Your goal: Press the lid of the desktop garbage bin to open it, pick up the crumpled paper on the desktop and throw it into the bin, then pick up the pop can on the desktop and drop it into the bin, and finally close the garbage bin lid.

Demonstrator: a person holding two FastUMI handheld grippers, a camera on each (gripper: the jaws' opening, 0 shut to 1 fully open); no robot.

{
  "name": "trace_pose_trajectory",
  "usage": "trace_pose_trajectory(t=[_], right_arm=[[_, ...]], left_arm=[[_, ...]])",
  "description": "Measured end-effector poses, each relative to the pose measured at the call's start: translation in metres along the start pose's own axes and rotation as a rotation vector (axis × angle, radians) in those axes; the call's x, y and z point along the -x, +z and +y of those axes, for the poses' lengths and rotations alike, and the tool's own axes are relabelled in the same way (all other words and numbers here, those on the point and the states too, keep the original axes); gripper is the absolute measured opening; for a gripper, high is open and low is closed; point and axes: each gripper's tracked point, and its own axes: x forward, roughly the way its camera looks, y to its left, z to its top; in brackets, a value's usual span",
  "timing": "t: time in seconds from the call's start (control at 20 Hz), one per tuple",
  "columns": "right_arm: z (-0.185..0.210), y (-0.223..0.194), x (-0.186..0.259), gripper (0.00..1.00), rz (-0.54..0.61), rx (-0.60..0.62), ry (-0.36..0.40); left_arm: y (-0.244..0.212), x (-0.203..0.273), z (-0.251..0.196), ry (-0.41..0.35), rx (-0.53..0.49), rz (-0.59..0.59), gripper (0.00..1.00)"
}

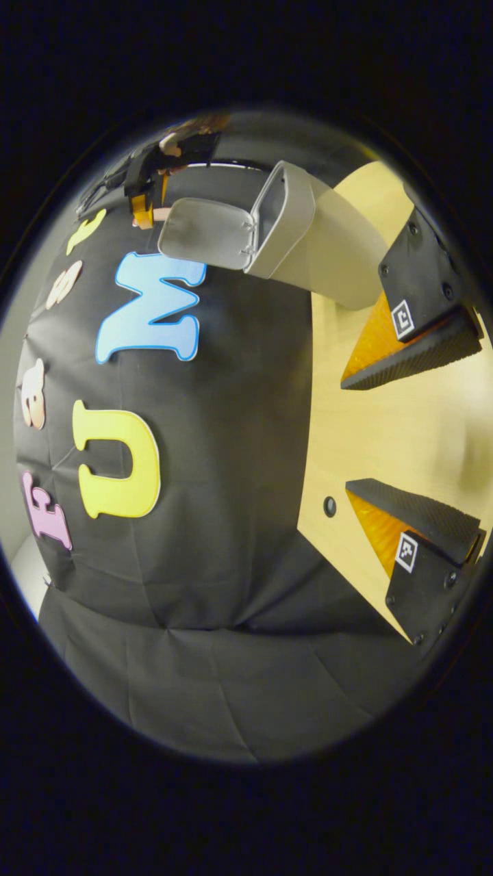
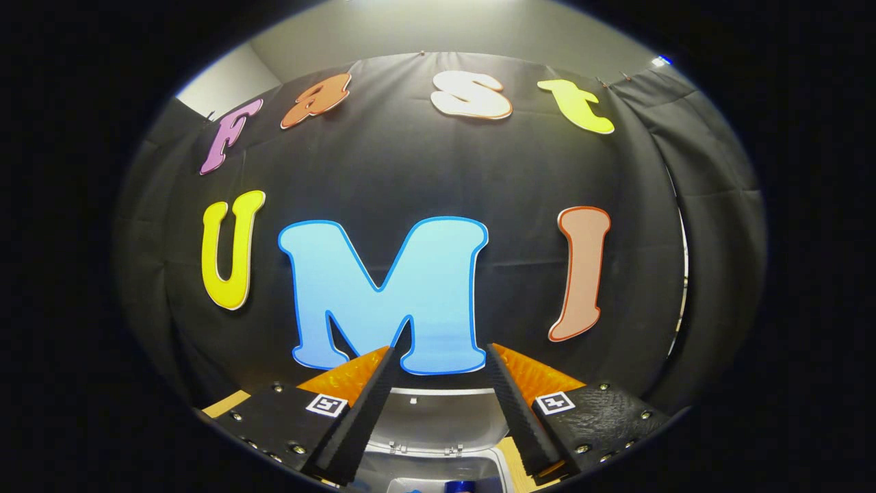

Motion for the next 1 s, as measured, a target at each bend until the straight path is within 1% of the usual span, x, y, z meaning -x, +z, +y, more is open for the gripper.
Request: trace_pose_trajectory(t=[0.15, 0.2, 0.25, 0.35, 0.4, 0.45, 0.55, 0.6, 0.65, 0.7, 1.0], right_arm=[[0.0, -0.008, -0.005, 0.84, 0.013, 0.01, -0.005], [0.001, -0.012, -0.006, 0.84, 0.022, 0.012, -0.006], [0.001, -0.015, -0.007, 0.84, 0.033, 0.012, -0.004], [0.003, -0.023, -0.009, 0.85, 0.057, 0.021, -0.001], [0.003, -0.021, -0.008, 0.82, 0.051, 0.021, -0.001], [0.002, -0.023, -0.008, 0.85, 0.053, 0.023, -0.002], [0.003, -0.024, -0.004, 0.86, 0.054, 0.021, 0.001], [0.003, -0.025, -0.002, 0.82, 0.057, 0.018, 0.004], [0.003, -0.026, 0.002, 0.85, 0.06, 0.013, 0.006], [0.003, -0.027, 0.007, 0.86, 0.062, 0.005, 0.009], [0.004, -0.038, 0.035, 0.86, 0.068, -0.011, 0.024]], left_arm=[[-0.003, 0.0, 0.005, 0.01, 0.002, 0.007, 0.89], [-0.004, -0.001, 0.006, 0.014, 0.003, 0.009, 0.87], [-0.006, -0.001, 0.009, 0.017, 0.004, 0.012, 0.89], [-0.008, 0.0, 0.01, 0.022, 0.013, 0.015, 0.87], [-0.009, -0.001, 0.01, 0.023, 0.017, 0.017, 0.87], [-0.01, -0.001, 0.01, 0.024, 0.021, 0.019, 0.87], [-0.013, -0.002, 0.009, 0.024, 0.025, 0.023, 0.89], [-0.015, -0.002, 0.008, 0.023, 0.023, 0.025, 0.87], [-0.016, -0.002, 0.007, 0.022, 0.019, 0.025, 0.87], [-0.016, -0.003, 0.004, 0.018, 0.013, 0.025, 0.89], [-0.015, -0.009, -0.017, -0.019, -0.017, 0.02, 0.87]])
